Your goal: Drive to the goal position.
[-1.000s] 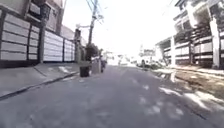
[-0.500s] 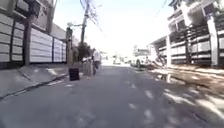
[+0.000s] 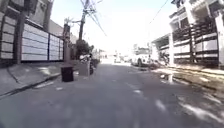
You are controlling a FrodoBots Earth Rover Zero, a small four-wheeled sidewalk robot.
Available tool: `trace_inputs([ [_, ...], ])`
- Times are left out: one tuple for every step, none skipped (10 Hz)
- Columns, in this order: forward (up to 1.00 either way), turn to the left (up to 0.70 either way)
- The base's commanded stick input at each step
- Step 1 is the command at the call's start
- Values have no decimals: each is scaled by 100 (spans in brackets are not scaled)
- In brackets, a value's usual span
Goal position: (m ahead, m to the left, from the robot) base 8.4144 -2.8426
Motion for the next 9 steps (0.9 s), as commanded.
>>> trace_inputs([
  [100,0],
  [100,0],
  [100,0],
  [100,0],
  [100,0],
  [100,0],
  [100,0],
  [100,0],
  [100,0],
])
